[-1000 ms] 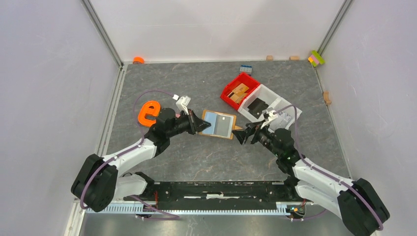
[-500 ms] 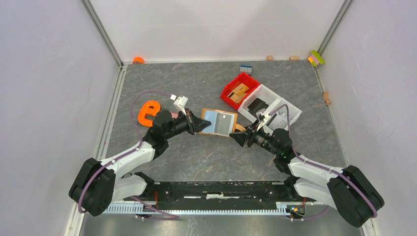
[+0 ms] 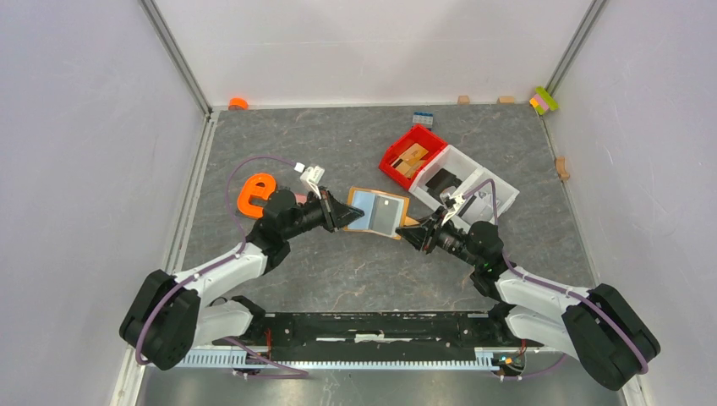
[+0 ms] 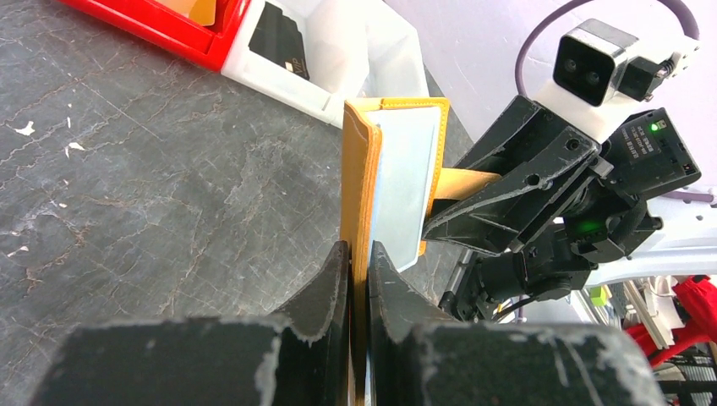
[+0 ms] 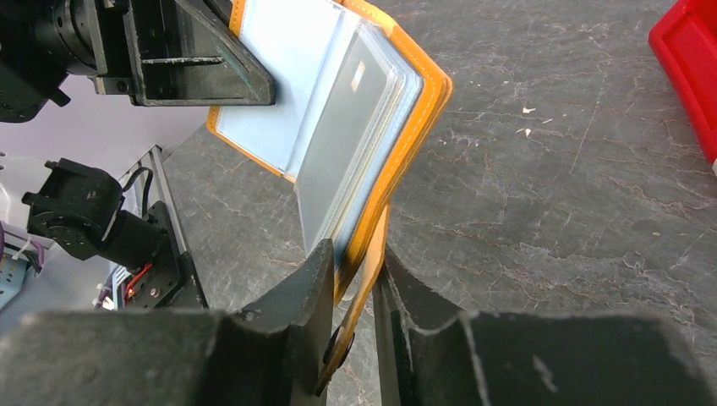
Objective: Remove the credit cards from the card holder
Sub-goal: Remove the credit card from the card holder.
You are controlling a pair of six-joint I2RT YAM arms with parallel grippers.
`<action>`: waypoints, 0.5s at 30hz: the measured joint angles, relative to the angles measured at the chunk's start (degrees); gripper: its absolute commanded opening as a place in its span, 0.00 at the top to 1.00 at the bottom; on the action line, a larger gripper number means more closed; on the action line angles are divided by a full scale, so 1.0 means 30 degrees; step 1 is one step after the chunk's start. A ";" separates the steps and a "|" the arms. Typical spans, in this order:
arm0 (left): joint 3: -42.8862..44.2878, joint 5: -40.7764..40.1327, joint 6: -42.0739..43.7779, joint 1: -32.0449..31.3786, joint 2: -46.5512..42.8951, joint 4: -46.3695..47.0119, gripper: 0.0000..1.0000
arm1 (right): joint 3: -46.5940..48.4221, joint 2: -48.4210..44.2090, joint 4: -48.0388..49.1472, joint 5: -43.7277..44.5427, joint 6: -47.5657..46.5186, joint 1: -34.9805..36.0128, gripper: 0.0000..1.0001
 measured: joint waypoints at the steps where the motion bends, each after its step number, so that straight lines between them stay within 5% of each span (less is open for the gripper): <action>1: 0.0000 0.0015 0.0000 0.0000 0.0029 0.0000 0.97 | 0.0000 0.0000 -0.0007 -0.0007 0.0000 0.0000 0.73; 8: 0.0000 0.0481 -0.0146 -0.0007 0.0466 0.0182 0.97 | 0.0000 0.0000 -0.0029 -0.0095 -0.0036 0.0000 0.60; 15: 0.0000 0.1013 -0.0335 -0.0029 0.0962 0.0554 0.97 | 0.0153 0.0102 -0.0189 -0.0109 -0.0044 0.0000 0.59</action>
